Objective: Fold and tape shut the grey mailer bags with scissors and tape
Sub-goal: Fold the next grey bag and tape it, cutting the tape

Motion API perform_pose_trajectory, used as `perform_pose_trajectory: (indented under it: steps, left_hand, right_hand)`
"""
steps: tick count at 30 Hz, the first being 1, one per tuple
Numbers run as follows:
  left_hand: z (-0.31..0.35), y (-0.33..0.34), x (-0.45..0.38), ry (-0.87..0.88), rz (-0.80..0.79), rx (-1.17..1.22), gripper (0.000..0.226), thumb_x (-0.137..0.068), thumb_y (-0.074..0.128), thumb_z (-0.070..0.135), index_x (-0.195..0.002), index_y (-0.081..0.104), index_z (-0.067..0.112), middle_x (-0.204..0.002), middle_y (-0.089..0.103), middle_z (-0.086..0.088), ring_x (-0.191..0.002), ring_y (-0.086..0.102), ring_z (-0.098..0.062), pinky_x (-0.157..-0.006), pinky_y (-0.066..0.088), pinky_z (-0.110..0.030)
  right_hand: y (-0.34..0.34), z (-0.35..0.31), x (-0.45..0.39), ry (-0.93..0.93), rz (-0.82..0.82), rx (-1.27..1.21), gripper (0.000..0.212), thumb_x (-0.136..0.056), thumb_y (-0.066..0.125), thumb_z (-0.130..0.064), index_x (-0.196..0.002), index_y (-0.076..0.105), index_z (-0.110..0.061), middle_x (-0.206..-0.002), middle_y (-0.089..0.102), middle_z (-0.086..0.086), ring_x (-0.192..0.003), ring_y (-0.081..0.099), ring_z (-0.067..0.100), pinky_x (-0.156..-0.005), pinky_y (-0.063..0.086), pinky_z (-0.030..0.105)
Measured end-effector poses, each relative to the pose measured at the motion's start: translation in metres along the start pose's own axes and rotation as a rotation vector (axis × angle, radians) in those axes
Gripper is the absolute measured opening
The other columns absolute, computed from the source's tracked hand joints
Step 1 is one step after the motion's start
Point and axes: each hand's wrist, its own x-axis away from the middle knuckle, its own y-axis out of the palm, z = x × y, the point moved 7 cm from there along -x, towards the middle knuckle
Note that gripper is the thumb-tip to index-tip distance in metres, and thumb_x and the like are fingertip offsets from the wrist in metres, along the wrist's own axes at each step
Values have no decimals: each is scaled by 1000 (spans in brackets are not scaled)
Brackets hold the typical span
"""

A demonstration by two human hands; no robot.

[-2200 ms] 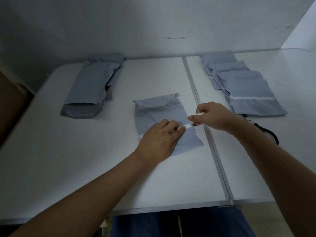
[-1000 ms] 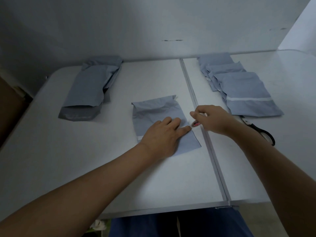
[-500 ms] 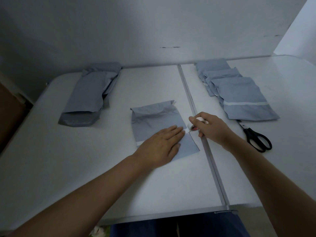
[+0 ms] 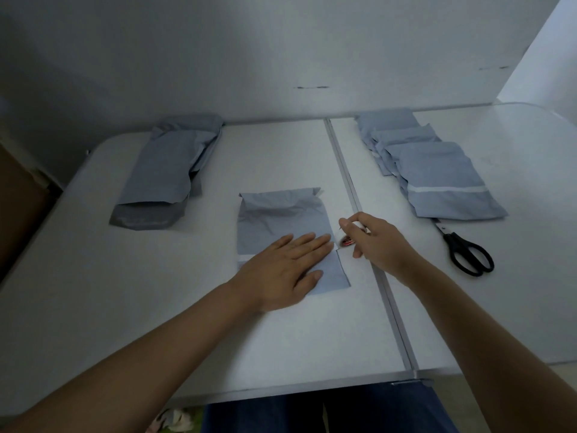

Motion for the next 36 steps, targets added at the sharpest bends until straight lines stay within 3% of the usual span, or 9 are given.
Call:
perform_pose_trajectory:
  steps: [4,7,13,26,33,36]
  left_hand:
    - [1,4,-1,-21,20,5,55,-102,15,50,-153,2,34,-158,-3,19,-145,-10,0,-120,-6,-31]
    - [0,6,-1,-28,23,-3,54,-102,14,50,-153,0,36,-157,-6,20,-145,-11,0,-120,-6,-33]
    - [0,8,-1,-29,9,-16,54,-101,11,51,-152,-3,38,-156,-10,19,-145,-14,-3,-120,-8,-34]
    - [0,9,-1,-24,8,-30,54,-101,8,51,-152,-3,37,-157,-10,18,-146,-15,-5,-120,-8,-36]
    - [2,7,0,-21,35,-29,55,-101,9,51,-153,0,36,-158,-6,17,-146,-12,-5,-120,-6,-37]
    - [2,4,-3,-45,-10,29,55,-101,17,50,-153,5,36,-159,-2,17,-146,-10,-5,-120,-5,-37]
  right_hand:
    - [0,1,0,-7,20,-53,29,-92,58,-44,-85,60,-16,-76,67,-1,-56,59,5,-57,45,14]
    - [-2,1,1,-11,47,-55,32,-90,61,-43,-81,60,-12,-70,62,-2,-61,53,9,-63,43,23]
    - [-3,-1,1,-35,59,12,35,-88,64,-41,-81,61,-7,-74,63,4,-65,52,12,-63,41,25]
    - [-12,-3,3,-56,108,197,31,-89,63,-40,-72,53,-17,-65,53,-6,-60,47,7,-55,33,20]
    - [-15,0,2,-50,107,201,33,-90,61,-44,-78,58,-13,-67,57,-7,-62,50,6,-56,36,20]
    - [-11,2,4,-61,97,169,29,-90,58,-47,-79,57,-20,-71,58,-10,-65,53,6,-60,38,21]
